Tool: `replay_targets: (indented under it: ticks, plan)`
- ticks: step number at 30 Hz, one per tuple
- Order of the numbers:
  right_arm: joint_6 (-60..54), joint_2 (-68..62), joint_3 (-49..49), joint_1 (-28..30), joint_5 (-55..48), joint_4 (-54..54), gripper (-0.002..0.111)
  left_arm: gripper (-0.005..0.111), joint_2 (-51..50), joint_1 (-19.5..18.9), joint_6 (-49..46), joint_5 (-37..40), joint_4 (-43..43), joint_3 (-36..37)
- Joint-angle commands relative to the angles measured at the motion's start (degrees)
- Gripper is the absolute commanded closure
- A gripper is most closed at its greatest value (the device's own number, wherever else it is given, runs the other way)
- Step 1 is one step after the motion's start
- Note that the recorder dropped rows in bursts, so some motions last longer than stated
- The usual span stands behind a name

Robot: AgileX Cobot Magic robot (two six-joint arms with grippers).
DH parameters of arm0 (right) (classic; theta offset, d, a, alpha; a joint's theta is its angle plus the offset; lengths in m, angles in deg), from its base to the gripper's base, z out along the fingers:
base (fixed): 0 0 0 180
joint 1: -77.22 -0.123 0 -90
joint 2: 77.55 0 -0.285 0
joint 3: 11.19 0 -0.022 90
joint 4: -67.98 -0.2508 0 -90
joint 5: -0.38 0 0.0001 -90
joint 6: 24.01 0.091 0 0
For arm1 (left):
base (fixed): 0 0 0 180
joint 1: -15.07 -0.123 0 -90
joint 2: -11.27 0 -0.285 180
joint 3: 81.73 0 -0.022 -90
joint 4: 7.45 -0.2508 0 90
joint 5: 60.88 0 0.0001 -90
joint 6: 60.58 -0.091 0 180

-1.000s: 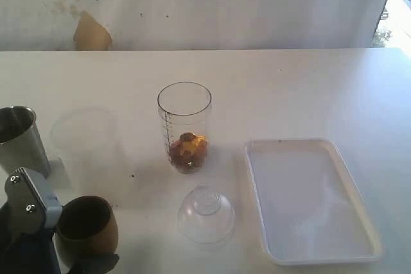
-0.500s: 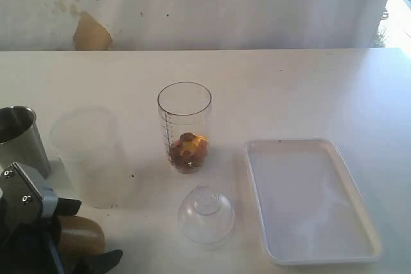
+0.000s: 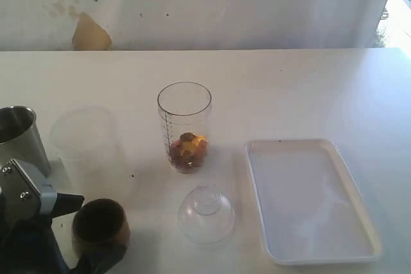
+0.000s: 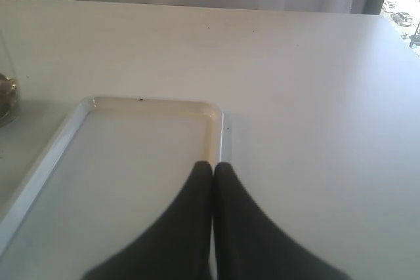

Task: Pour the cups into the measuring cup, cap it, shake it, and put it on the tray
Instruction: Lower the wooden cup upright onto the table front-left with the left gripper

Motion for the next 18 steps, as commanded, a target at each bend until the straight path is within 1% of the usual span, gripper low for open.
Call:
replay_targets:
  ticks: [1,12,14,18]
  plan:
    - [-0.2,0.3,-0.1,0.0,0.2,0.3,0.108,0.002,0.1,0.0,-0.1,-0.9,0.8,-0.3]
    - [-0.2,0.3,-0.1,0.0,0.2,0.3,0.108,0.002,1.5,0.0,0.4,-0.2,0.8,-0.3]
    - [-0.2,0.3,-0.1,0.0,0.2,0.3,0.108,0.002,3.3,0.0,0.4,1.4,1.0,-0.3]
    - [-0.2,0.3,-0.1,0.0,0.2,0.3,0.108,0.002,7.6,0.0,0.4,6.3,4.6,-0.3]
